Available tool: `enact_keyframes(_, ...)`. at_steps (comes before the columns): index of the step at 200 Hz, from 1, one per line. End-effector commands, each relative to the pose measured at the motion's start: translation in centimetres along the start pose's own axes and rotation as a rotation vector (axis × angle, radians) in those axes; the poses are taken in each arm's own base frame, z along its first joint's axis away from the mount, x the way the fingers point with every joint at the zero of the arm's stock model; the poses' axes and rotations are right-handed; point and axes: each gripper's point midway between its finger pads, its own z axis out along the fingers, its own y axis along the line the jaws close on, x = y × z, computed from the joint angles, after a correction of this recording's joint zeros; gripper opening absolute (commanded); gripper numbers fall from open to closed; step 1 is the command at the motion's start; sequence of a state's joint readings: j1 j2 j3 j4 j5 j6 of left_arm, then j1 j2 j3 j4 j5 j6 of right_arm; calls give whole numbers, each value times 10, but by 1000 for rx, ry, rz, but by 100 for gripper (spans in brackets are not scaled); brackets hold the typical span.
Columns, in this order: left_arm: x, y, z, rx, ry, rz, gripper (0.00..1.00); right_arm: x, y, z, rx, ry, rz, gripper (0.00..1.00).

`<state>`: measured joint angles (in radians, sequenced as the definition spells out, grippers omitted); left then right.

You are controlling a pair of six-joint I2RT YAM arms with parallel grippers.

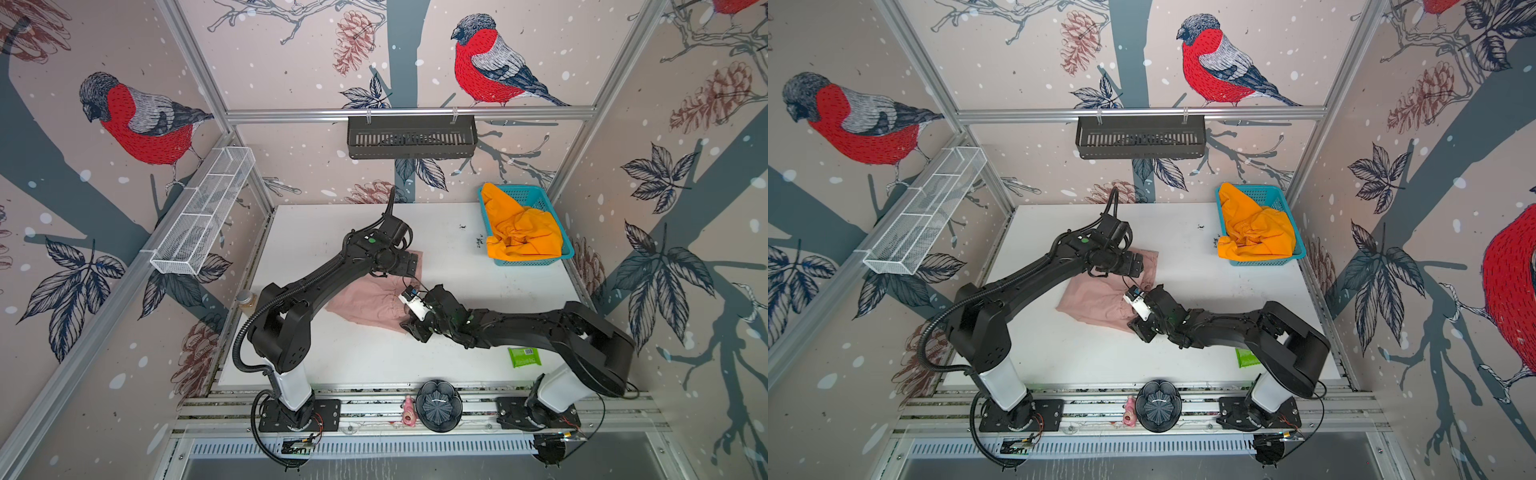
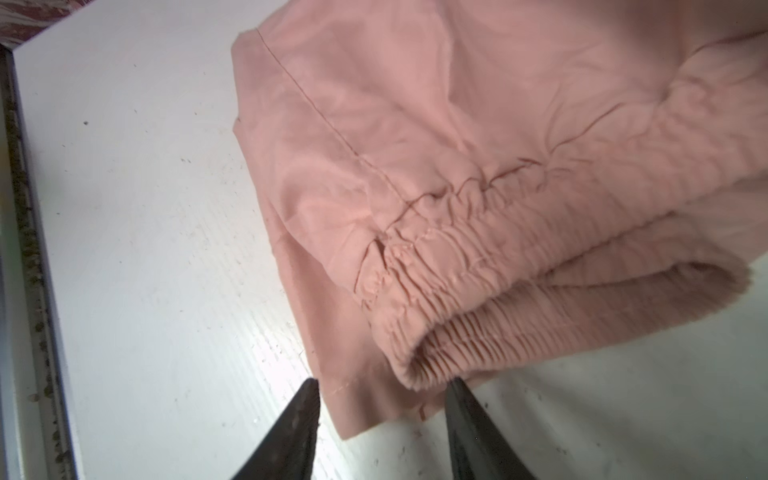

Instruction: Fold and stack the shorts

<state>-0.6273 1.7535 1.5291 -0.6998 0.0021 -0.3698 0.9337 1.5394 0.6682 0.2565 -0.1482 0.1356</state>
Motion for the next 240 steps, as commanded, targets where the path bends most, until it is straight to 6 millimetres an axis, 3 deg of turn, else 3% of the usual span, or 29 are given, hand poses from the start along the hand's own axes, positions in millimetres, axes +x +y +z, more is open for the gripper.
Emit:
enact_keyframes(1, -11, 29, -30, -151, -42, -38, 97, -5, -4, -23, 25, -4, 24, 51)
enact_keyframes(20, -11, 56, -49, -209, -82, -95, 96, -29, -16, -47, 60, -70, 37, 49)
enact_keyframes(47, 13, 79, -46, -145, -96, -187, 85, -75, -42, -62, 87, -191, 58, 43)
enact_keyframes(69, 36, 68, -30, -23, -105, -198, 61, -107, -59, -43, 66, -190, 41, 32)
enact_keyframes(96, 65, 42, -2, 179, -122, -215, 53, -124, -77, -5, -15, -176, 57, 30)
enact_keyframes(111, 80, 34, 6, 210, -130, -204, 53, -123, -84, 17, -60, -147, 62, 30)
enact_keyframes(125, 94, 30, 13, 195, -129, -185, 52, -108, -91, 41, -90, -89, 72, 29)
enact_keyframes(159, 134, 34, 32, 186, -69, -210, 49, -70, -111, 69, -110, 7, 149, 28)
enact_keyframes(186, 164, 42, 48, 176, -13, -226, 48, -39, -123, 75, -62, 109, 181, 35)
enact_keyframes(198, 169, 43, 52, 167, 2, -209, 48, -33, -127, 72, -35, 144, 175, 36)
enact_keyframes(221, 164, 41, 52, 152, 25, -159, 48, -36, -136, 59, 40, 192, 157, 45)
enact_keyframes(240, 155, 43, 45, 109, 39, -119, 49, -63, -136, 39, 82, 190, 140, 51)
